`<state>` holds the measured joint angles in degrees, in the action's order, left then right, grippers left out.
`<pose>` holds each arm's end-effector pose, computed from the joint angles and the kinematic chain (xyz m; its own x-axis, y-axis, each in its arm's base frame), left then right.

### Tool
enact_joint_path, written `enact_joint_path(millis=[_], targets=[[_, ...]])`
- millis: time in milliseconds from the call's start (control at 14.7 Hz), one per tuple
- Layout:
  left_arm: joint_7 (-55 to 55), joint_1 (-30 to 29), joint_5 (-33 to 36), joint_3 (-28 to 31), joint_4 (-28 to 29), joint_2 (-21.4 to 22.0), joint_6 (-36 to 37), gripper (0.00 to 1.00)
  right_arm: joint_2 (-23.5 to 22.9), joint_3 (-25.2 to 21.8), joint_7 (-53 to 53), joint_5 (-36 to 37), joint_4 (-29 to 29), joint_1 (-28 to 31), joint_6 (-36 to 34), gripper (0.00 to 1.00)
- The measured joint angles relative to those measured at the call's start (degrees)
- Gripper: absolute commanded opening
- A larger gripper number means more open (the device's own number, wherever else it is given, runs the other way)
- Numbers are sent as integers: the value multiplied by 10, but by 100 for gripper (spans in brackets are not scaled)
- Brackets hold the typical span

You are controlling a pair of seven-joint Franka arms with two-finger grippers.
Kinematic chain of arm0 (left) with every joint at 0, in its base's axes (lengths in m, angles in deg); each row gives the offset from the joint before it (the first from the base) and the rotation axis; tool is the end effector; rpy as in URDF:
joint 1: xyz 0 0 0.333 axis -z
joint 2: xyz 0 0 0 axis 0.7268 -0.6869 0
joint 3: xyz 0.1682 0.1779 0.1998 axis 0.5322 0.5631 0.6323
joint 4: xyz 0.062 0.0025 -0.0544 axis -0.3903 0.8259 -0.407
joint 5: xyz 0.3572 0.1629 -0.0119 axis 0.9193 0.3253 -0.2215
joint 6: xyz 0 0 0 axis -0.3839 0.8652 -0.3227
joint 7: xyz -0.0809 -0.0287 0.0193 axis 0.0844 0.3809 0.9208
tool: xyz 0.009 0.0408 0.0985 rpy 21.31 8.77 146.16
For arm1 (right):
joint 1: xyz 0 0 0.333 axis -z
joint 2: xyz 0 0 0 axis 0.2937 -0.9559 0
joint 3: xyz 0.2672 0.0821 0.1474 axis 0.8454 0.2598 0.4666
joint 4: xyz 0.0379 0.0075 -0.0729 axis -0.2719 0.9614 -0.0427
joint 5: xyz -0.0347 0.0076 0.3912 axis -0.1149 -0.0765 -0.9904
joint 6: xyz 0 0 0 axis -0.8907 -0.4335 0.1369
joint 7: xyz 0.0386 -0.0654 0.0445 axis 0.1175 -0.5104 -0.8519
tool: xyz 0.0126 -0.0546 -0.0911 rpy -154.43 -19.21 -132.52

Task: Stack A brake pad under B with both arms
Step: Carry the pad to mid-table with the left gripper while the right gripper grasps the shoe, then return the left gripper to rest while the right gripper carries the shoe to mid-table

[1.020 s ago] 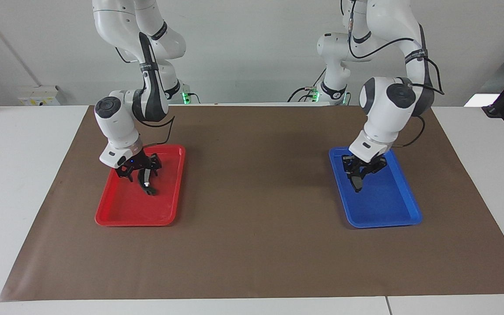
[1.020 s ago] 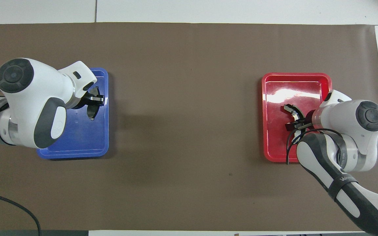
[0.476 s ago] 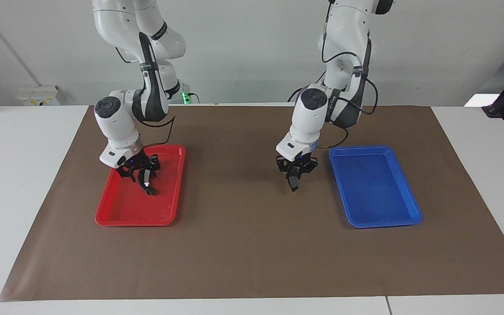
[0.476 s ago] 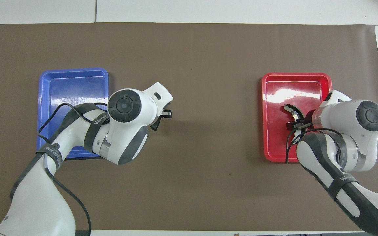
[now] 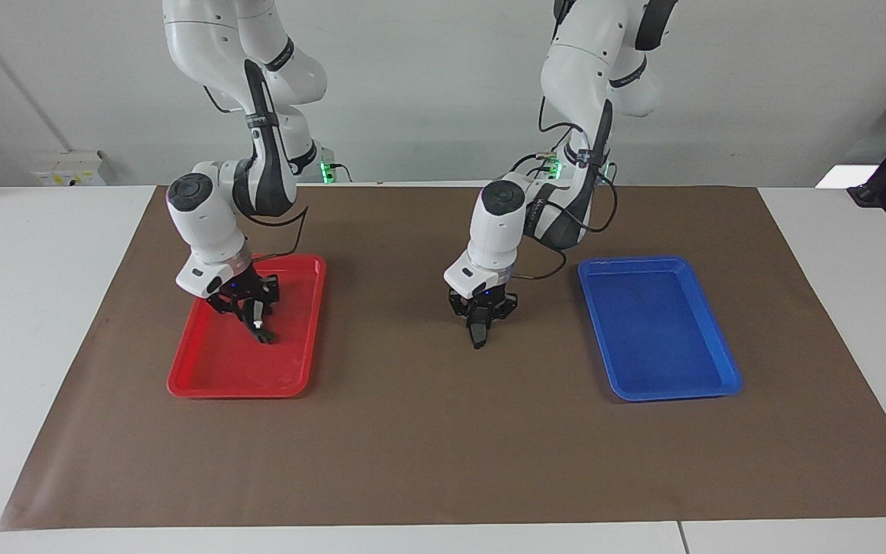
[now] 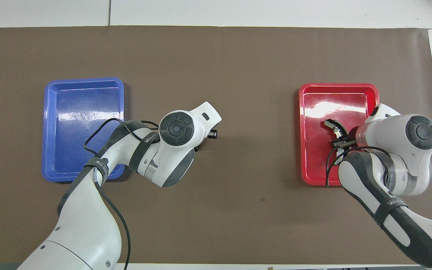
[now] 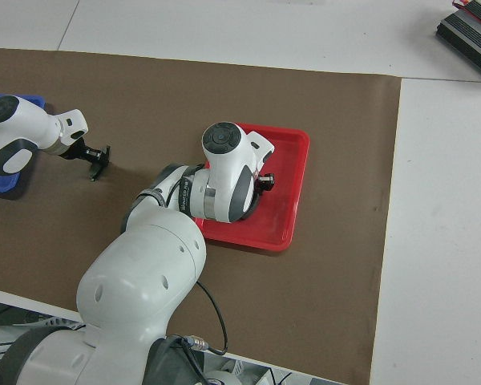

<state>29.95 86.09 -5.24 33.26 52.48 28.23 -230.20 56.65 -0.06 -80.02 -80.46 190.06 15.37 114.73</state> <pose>0.5014 -0.3916 0.2979 0.9753 -0.1847 0.1212 -0.1917 -0.9802 0.0490 0.5126 -0.0102 0.2915 0.9764 0.2081 0.0584 0.2079 -0.9781 0.0094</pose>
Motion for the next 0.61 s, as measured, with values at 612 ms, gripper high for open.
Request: enact_joint_path(millis=[612], targets=[[21,-116,0,16,-10,115,148,99,32,18,90,0,-129,-15,-216,0]])
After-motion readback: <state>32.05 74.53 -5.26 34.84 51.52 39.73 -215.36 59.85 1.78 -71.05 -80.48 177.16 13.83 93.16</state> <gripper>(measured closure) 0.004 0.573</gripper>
